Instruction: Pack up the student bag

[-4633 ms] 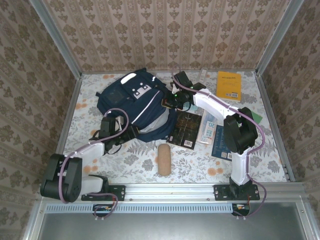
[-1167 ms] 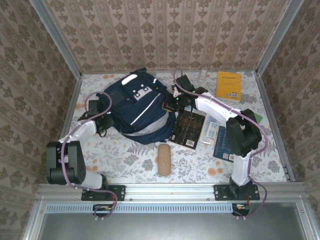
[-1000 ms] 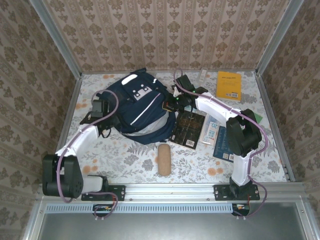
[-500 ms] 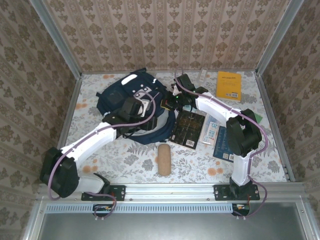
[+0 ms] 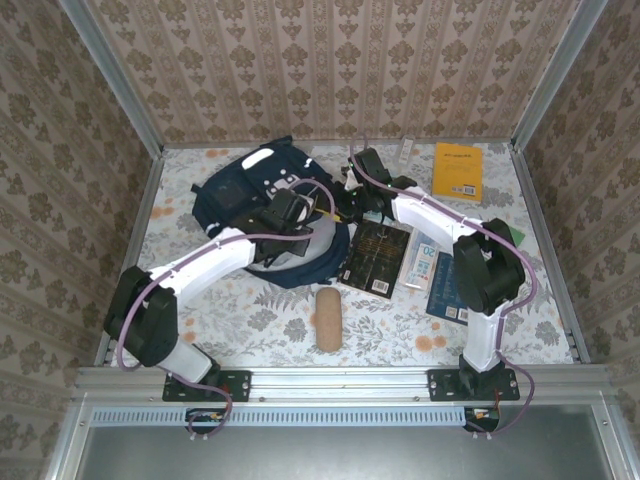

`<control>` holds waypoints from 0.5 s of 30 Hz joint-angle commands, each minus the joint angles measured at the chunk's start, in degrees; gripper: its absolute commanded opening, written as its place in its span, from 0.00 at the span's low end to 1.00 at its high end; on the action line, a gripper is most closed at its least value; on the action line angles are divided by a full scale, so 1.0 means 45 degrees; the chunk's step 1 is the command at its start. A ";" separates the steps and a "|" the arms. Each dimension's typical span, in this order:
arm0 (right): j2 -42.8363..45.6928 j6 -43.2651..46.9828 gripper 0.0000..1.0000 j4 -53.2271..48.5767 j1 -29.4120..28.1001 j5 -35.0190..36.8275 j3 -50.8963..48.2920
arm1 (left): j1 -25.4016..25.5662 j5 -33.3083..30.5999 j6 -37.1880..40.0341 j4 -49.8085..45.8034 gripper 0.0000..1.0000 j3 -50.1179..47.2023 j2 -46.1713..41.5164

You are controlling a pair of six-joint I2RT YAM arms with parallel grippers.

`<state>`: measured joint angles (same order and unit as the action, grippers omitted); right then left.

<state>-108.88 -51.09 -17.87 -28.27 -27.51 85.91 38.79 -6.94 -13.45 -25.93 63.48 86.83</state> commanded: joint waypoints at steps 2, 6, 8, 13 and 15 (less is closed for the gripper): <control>0.1141 0.0025 0.47 0.0692 -0.0091 -0.0097 -0.0722 | -0.1716 -0.0191 -0.0835 -0.0669 0.00 0.1073 -0.1426; 0.1515 0.0096 0.49 0.1011 -0.0084 0.0058 -0.1338 | -0.3419 0.1183 -0.1364 -0.0624 0.00 0.1323 -0.2474; 0.1596 0.0141 0.49 0.1007 -0.0084 0.0109 -0.1577 | -0.3949 0.1621 -0.1212 -0.0720 0.00 0.1387 -0.2879; 0.1618 0.0248 0.49 0.0952 -0.0086 0.0204 -0.2024 | -0.4635 0.2004 -0.1007 -0.1429 0.00 0.1301 -0.3485; 0.1547 0.0197 0.44 0.1218 -0.0171 0.0032 -0.2166 | -0.4747 0.2309 -0.1225 -0.1388 0.00 0.1184 -0.3671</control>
<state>-103.18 -50.92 -14.00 -28.53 -27.44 77.14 18.15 0.30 -16.78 -32.32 67.29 72.73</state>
